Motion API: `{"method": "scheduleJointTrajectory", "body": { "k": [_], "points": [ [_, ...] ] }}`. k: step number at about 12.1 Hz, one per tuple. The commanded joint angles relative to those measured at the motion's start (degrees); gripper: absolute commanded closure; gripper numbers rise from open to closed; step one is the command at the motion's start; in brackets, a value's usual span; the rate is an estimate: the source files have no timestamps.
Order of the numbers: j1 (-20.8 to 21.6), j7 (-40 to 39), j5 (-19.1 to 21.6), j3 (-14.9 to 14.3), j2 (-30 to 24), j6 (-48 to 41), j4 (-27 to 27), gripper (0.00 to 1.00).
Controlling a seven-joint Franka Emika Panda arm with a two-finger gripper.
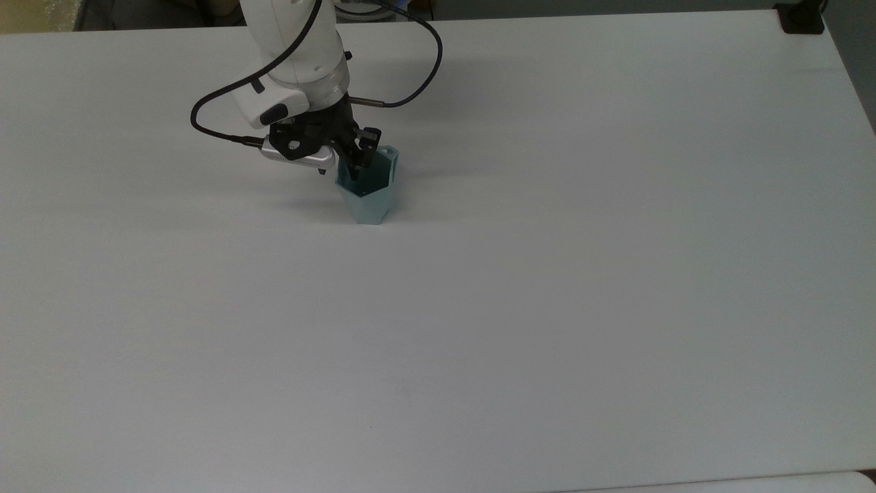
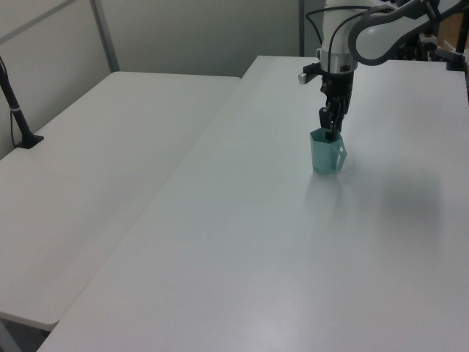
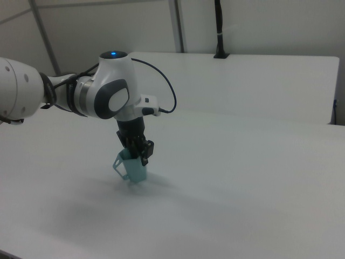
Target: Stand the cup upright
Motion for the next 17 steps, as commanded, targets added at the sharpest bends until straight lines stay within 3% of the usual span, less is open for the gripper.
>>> {"method": "scheduleJointTrajectory", "body": {
  "k": [1,6,9,13,17],
  "points": [
    [0.1,-1.3,1.3,0.1,-0.6,0.1,-0.4,0.0],
    [-0.2,0.0,1.3,0.1,-4.6,-6.9,2.6,0.0],
    [-0.6,-6.2,0.2,-0.1,-9.3,-11.0,3.4,0.0],
    [-4.2,-9.7,0.1,-0.1,-12.1,-13.8,8.1,0.0],
    [-4.0,-10.8,0.1,0.0,-12.3,-19.6,13.3,0.0]
  ]
}}
